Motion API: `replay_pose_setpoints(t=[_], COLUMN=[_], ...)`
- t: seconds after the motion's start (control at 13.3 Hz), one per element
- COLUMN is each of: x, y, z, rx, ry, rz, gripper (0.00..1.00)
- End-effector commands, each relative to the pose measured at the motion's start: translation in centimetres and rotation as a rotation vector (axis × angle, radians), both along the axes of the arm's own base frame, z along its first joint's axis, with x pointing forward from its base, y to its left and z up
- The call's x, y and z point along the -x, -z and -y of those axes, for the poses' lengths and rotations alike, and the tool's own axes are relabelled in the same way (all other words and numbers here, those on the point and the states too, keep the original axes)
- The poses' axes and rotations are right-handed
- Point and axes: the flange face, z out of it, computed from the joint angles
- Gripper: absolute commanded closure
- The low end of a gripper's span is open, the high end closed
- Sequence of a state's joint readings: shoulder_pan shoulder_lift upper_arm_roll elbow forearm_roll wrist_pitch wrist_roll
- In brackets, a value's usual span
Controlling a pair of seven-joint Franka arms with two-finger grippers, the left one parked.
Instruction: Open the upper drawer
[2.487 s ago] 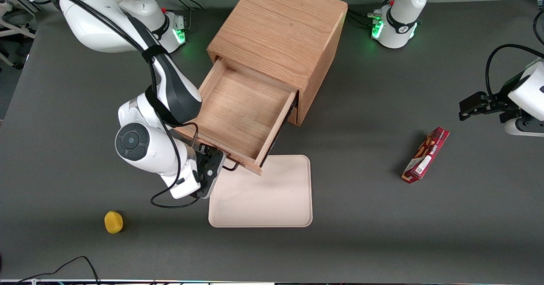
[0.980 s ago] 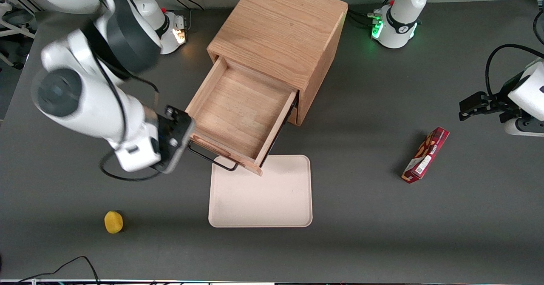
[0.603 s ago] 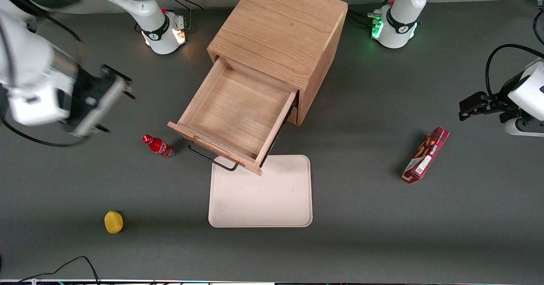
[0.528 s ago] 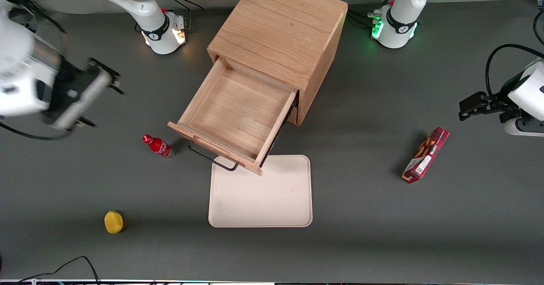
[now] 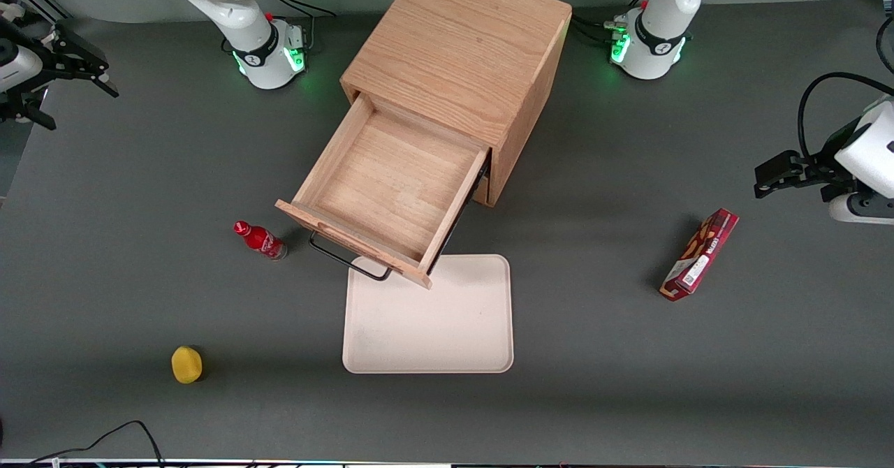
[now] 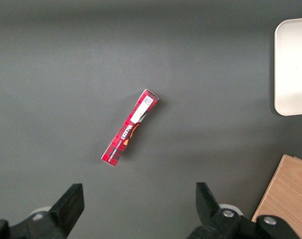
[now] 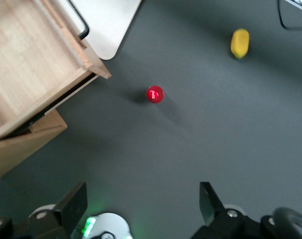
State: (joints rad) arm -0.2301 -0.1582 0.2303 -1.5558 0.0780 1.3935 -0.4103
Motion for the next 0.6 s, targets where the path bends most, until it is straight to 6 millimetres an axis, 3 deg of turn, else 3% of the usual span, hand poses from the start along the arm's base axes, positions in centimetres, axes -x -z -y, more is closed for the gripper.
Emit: replay_pose_setpoints(t=[0.0, 0.3, 0.53], x=[-0.7, -1.1, -1.4], y=[1.7, 3.5, 4.1], z=[-0.7, -1.8, 1.1], rx=[-0.018, -0.019, -0.057], ry=[0.216, 0.325, 0.369], rz=[0.003, -0.034, -0.060], gripper=[0.00, 0.00, 0.00])
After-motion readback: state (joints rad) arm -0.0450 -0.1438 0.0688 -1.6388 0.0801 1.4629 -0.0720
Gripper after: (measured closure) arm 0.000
